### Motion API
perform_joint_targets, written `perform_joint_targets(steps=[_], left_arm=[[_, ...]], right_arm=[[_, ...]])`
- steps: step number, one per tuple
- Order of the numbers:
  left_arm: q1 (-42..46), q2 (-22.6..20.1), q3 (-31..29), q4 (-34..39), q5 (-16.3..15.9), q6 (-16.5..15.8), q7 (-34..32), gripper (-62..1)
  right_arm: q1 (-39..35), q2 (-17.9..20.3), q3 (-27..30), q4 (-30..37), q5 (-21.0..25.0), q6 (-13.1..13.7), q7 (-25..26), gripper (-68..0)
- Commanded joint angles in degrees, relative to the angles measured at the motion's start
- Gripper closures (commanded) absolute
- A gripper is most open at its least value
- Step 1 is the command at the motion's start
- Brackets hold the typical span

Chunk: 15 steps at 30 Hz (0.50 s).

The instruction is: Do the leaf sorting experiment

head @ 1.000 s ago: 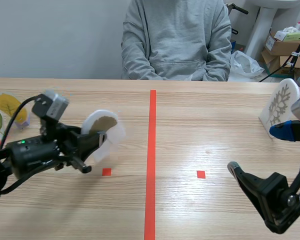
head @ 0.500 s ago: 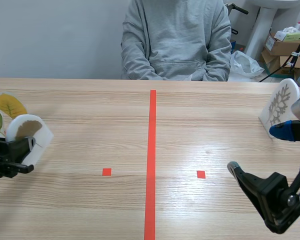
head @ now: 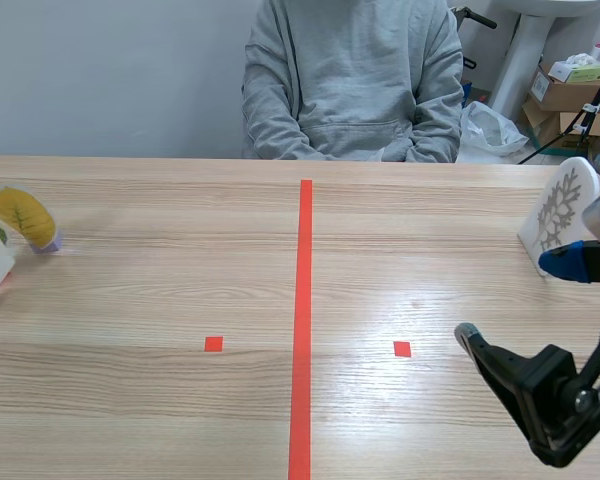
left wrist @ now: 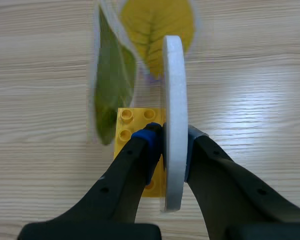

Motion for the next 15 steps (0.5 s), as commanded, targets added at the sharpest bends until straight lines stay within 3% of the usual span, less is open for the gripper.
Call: perform_joint_targets(steps=[1,7,15], left_arm=[[-1.88,-1.01,-0.17,-0.55,-0.5,0.5,-1.38,-4.0],[-6.08,-1.7,-0.15,-7.54,1.44,0.79,-2.54,-4.0],[-6.62,-0.39,-0.11,-10.14,1.79,0.76,-3.8,-4.0]], right_arm=[[0.52,0.42,0.11,0.02,0.37,-0.42,0.83,-55.6],[0.52,0.44,0.11,0.02,0.37,-0.42,0.85,-55.6],[0.66,0.44,0.11,0.02,0.37,-0.42,0.85,-55.6]])
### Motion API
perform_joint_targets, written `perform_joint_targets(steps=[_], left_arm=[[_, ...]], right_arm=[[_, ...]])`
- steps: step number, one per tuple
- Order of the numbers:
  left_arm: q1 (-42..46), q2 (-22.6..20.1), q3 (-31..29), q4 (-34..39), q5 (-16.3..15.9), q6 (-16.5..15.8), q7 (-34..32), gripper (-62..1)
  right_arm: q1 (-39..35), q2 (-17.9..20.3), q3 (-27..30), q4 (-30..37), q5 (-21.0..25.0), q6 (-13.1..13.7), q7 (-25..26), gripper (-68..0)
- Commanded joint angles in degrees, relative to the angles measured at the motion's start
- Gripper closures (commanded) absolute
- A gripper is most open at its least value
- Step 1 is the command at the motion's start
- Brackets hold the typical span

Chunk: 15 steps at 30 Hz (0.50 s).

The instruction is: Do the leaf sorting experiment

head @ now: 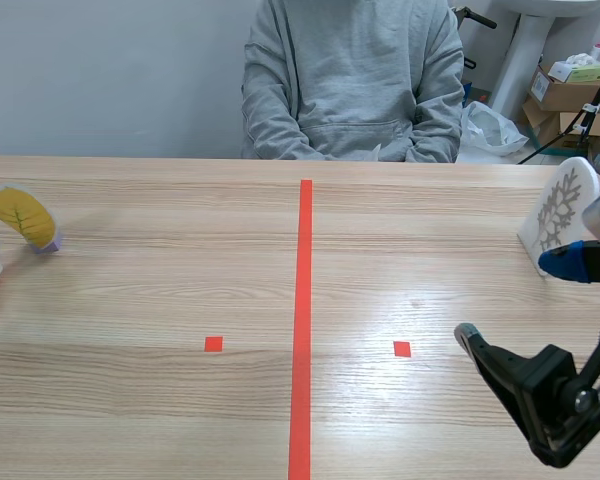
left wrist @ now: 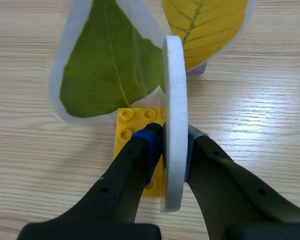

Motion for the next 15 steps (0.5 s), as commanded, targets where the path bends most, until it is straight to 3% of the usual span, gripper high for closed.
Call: perform_joint_targets(steps=[1,15], left_arm=[[-0.31,0.02,-0.11,0.63,-0.17,-0.04,-0.9,-4.0],[-0.28,1.77,-0.11,0.24,1.77,-0.07,-1.01,-4.3]], right_arm=[[0.68,0.42,0.11,0.02,0.37,-0.42,0.85,-55.6],[0.68,0.44,0.11,0.02,0.37,-0.42,0.85,-55.6]])
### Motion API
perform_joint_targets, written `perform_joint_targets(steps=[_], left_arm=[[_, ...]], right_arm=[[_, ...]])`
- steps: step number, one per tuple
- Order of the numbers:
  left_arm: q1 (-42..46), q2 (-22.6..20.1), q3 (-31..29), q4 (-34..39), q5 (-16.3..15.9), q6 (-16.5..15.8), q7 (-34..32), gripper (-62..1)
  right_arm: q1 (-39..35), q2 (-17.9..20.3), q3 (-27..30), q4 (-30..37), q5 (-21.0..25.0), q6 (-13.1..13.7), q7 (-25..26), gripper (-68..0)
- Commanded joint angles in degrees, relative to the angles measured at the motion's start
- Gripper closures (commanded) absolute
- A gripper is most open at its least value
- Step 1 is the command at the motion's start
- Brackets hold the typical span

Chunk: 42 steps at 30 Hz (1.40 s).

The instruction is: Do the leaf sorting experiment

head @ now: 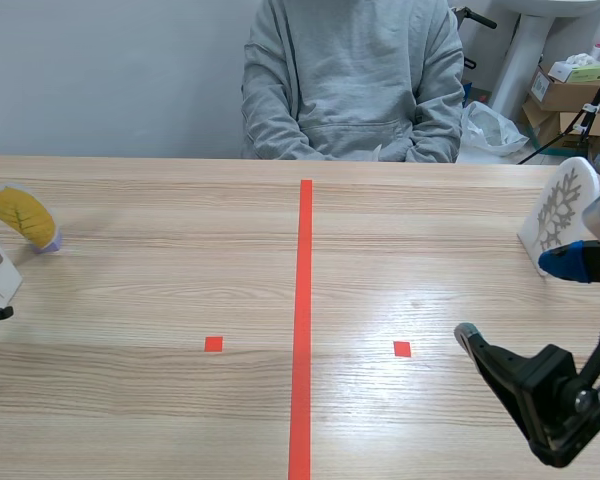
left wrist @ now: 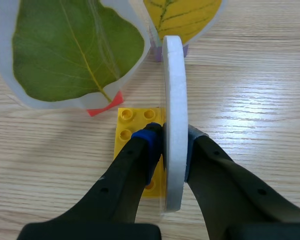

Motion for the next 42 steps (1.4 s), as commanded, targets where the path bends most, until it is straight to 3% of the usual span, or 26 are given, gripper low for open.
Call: perform_joint_targets(steps=[1,11,15,18,25,35,42], left_arm=[[-0.44,-0.7,-0.11,0.66,-0.24,-0.07,-0.96,-4.6],[-0.28,-0.7,-0.11,0.68,-0.24,-0.04,-1.33,-29.3],[1.05,-0.83,-0.11,1.03,-0.2,-0.09,-2.54,-51.4],[4.2,-0.87,-0.17,3.1,0.22,-0.09,-5.09,-61.2],[19.89,-0.85,-0.17,18.29,0.22,-0.09,-7.87,-62.2],[48.41,0.52,-0.26,54.42,0.13,-0.15,-7.8,-62.3],[57.13,1.68,-0.04,71.12,-0.9,-1.66,-7.37,-62.3]], right_arm=[[0.66,0.44,0.11,0.02,0.37,-0.42,0.85,-55.6],[0.66,0.44,0.11,0.02,0.37,-0.42,0.85,-55.6],[0.66,0.44,0.11,0.02,0.35,-0.42,0.83,-55.6],[0.66,0.44,0.11,0.02,0.35,-0.42,0.81,-55.6],[0.63,0.46,0.11,0.02,0.35,-0.44,0.81,-55.6],[0.63,0.46,0.11,0.02,0.35,-0.44,0.81,-55.6],[0.66,0.46,0.11,0.02,0.35,-0.46,1.09,-55.6]])
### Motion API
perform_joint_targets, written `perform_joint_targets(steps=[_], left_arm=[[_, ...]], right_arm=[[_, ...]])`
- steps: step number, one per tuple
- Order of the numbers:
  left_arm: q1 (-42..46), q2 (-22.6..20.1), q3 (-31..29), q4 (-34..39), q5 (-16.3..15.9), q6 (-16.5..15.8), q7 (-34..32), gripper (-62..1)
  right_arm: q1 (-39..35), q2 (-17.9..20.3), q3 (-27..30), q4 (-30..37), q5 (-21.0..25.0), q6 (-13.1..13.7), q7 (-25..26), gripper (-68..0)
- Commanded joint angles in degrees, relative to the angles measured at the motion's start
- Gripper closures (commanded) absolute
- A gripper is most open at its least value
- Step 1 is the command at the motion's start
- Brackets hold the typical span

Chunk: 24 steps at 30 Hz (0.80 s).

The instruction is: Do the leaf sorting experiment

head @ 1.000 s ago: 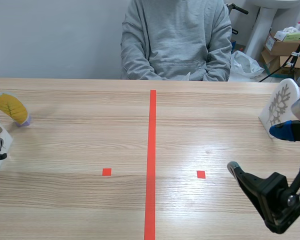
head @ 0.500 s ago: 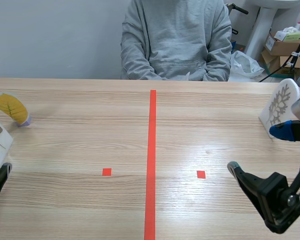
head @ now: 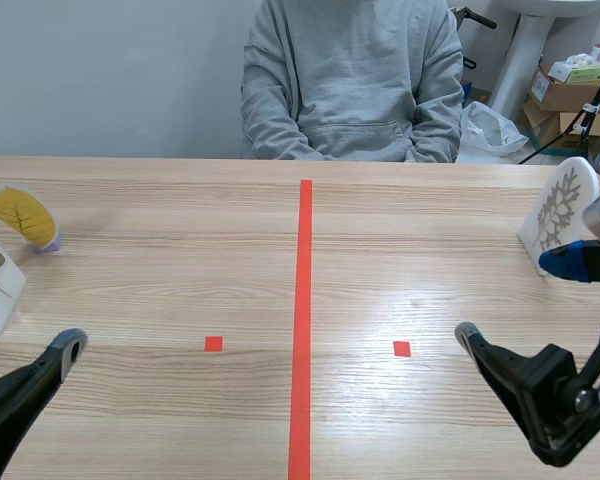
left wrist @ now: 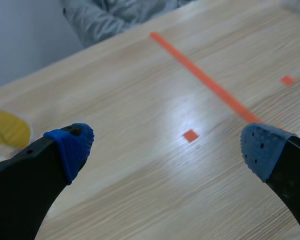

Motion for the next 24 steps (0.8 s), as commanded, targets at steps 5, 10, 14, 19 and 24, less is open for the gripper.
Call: perform_joint_targets(steps=[5,10,14,19,24], left_arm=[[2.78,-0.02,0.39,6.19,-3.69,-1.77,3.37,-62.3],[3.93,-0.02,1.25,9.9,-3.69,-2.05,7.08,-62.3],[3.91,-0.02,1.25,9.9,-3.65,-2.03,7.34,-62.3],[3.91,-0.02,1.25,9.88,-3.65,-2.05,7.37,-62.3],[3.91,-0.02,1.25,9.79,-3.65,-2.05,7.37,-62.3]], right_arm=[[0.66,0.46,0.11,0.02,0.42,-0.44,1.51,-55.6],[0.66,0.46,0.11,0.02,0.42,-0.44,2.86,-55.6],[0.66,0.46,0.11,0.02,0.42,-0.44,2.86,-55.6],[0.66,0.46,0.11,0.02,0.42,-0.44,3.08,-55.6],[0.66,0.46,0.11,0.02,0.39,-0.44,3.04,-55.6]])
